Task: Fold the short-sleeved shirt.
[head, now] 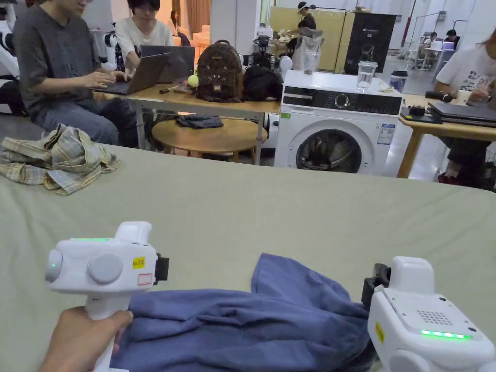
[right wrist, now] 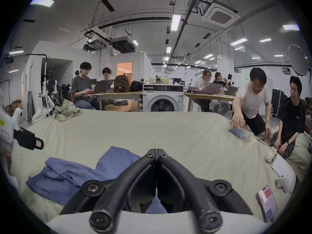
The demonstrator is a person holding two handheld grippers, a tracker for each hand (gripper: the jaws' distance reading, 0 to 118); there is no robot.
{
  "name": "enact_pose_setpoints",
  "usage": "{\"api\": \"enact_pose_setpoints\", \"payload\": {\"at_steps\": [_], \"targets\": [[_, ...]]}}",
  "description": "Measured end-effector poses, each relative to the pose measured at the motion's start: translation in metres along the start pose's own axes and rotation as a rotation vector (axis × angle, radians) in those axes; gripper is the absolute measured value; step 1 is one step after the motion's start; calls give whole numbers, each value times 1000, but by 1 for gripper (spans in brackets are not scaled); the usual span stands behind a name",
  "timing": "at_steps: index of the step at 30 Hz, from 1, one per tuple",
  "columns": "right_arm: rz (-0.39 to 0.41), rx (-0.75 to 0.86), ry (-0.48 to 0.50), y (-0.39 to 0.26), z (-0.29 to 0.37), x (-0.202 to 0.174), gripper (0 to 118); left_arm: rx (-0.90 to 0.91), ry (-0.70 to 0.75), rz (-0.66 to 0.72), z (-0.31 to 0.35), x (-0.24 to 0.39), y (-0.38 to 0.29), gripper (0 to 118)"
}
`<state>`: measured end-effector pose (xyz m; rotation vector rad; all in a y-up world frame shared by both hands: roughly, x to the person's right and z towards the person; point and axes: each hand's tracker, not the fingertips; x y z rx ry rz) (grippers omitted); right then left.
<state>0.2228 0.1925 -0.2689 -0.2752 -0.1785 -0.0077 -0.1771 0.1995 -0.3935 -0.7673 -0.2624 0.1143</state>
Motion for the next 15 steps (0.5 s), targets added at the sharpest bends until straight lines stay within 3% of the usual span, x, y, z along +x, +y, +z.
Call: {"api": "enact_pose_setpoints", "payload": {"at_steps": [4,5,8,9,12,15], "targets": [[11,-20,9,-1,-7,-3,0,-105,42,20,-32,-34,17,0],[11,-24,10,-2,-8,-3,0,-143,71,30,-40,-40,20,7],[14,-39,8,-4,-11,-2,0,-255,97,93,-64,-54,19,49],[13,-43,7,-6,-12,-1,0,-287,84,103,-72,-58,17,53],[17,-58,1,-10,-14,2,0,-374,82,122,-88,-51,3,56],[14,-79,-8,-13,-15,10,0,-361,139,37,-106,-41,-8,56]]}}
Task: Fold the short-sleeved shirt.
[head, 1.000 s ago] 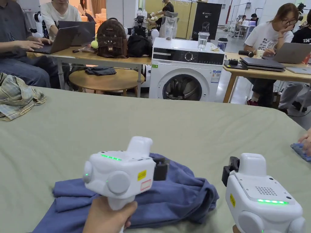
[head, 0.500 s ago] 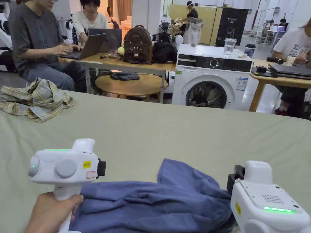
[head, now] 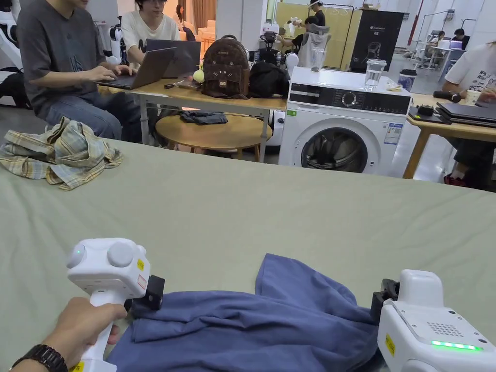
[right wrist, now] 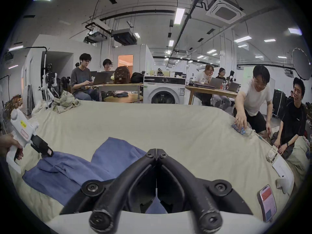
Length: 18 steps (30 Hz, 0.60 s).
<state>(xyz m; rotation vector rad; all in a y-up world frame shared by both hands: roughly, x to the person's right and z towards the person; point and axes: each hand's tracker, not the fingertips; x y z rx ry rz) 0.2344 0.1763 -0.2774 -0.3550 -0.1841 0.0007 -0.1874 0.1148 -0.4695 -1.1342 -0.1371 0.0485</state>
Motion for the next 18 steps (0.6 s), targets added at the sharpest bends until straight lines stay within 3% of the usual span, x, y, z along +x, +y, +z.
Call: {"api": "enact_pose_setpoints", "payload": {"at_steps": [2,3,4,5,7,11,13,15,16,18], "targets": [[-3,-14,-7,-1,0,7,0,62,45,-49,5,15,-6,56],[-10,-25,-14,0,0,13,0,73,43,-92,10,25,-12,50],[-16,-34,-17,0,-1,17,0,74,30,-122,11,31,-14,37],[-25,-53,-20,1,-3,24,0,82,28,-154,11,37,-17,17],[-55,-94,-24,1,-8,37,0,90,35,-168,11,34,-18,1],[-97,-228,11,2,-21,58,2,169,-53,-109,34,21,-23,0],[-105,-290,26,0,-30,64,19,205,-33,-119,50,20,-27,0],[-101,-379,32,-6,-42,68,51,245,-57,-119,65,17,-31,0],[-97,-414,27,-10,-47,69,59,253,-60,-102,70,15,-33,0],[-90,-480,37,-20,-59,70,59,261,-64,-96,76,10,-35,0]]}}
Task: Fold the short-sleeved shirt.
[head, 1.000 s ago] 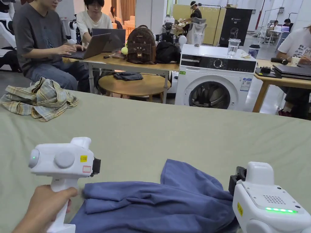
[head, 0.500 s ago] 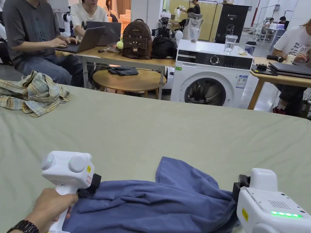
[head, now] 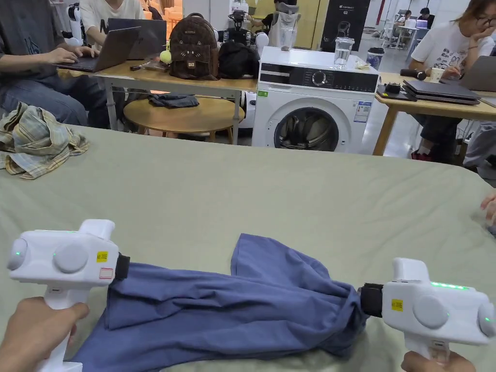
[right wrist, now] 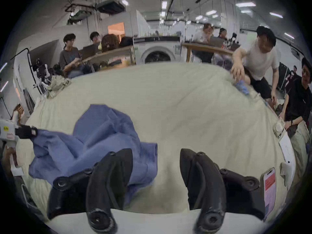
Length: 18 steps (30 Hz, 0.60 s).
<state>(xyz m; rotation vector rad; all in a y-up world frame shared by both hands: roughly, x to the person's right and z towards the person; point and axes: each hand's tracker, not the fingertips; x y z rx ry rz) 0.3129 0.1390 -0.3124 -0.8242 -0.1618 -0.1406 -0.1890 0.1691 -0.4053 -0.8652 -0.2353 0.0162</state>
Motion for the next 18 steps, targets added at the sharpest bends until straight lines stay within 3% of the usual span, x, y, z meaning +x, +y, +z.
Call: {"api": "enact_pose_setpoints", "payload": {"at_steps": [4,6,9,11,12,13,16,18], "targets": [[-37,-95,38,-8,-31,-1,58,-4,11,8,5,-2,-9,0],[-23,-135,71,-10,-43,-7,43,-13,10,1,3,0,-14,0],[87,-96,9,-12,-44,-22,33,-26,7,-9,1,5,-21,0],[98,-101,33,-9,-42,-24,26,-28,3,-15,1,9,-25,0],[96,-93,37,-8,-38,-25,11,-26,4,-26,2,11,-25,0],[94,-75,26,-8,-35,-25,5,-22,9,-39,2,11,-24,0],[124,7,-31,-1,-20,-24,4,2,22,-56,9,11,-19,0],[98,60,-56,9,-7,-18,4,40,17,-37,19,7,-11,0]]}}
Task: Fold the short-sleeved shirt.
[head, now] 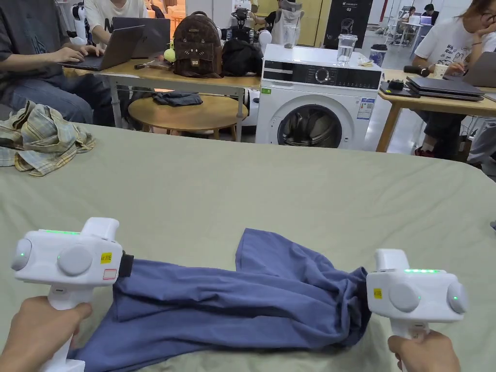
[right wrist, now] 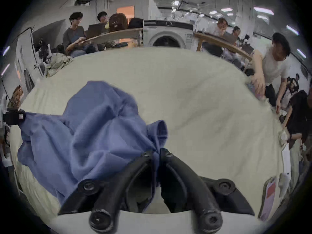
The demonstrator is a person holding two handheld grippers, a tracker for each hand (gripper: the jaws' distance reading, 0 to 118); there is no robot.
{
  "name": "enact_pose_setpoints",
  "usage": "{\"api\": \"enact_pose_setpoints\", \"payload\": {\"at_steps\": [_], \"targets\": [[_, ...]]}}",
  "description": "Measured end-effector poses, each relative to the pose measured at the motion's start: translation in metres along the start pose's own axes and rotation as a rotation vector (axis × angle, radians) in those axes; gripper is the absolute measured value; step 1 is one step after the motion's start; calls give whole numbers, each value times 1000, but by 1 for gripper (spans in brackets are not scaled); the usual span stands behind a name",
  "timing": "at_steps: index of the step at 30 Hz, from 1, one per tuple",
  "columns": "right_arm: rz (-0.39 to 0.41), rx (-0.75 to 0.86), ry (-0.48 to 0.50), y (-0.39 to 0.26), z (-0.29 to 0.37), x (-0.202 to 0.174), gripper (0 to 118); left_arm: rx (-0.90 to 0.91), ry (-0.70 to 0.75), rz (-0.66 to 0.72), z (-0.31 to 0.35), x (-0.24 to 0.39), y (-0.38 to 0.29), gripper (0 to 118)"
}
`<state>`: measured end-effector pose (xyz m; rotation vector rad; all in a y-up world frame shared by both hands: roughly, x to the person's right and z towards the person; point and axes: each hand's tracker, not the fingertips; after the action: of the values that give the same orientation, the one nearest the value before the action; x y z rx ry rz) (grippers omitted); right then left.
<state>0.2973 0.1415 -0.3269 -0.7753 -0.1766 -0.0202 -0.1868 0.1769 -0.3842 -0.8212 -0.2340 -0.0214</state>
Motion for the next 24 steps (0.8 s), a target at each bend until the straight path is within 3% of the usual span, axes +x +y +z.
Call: {"api": "enact_pose_setpoints", "payload": {"at_steps": [5,13,24], "targets": [[-9,146,-44,34,30,17,3,92,-4,22,24,-8,30,0],[-48,315,-37,99,80,41,3,243,19,46,74,-19,96,0],[-42,458,-56,178,133,27,3,364,101,70,110,-46,181,0]]}}
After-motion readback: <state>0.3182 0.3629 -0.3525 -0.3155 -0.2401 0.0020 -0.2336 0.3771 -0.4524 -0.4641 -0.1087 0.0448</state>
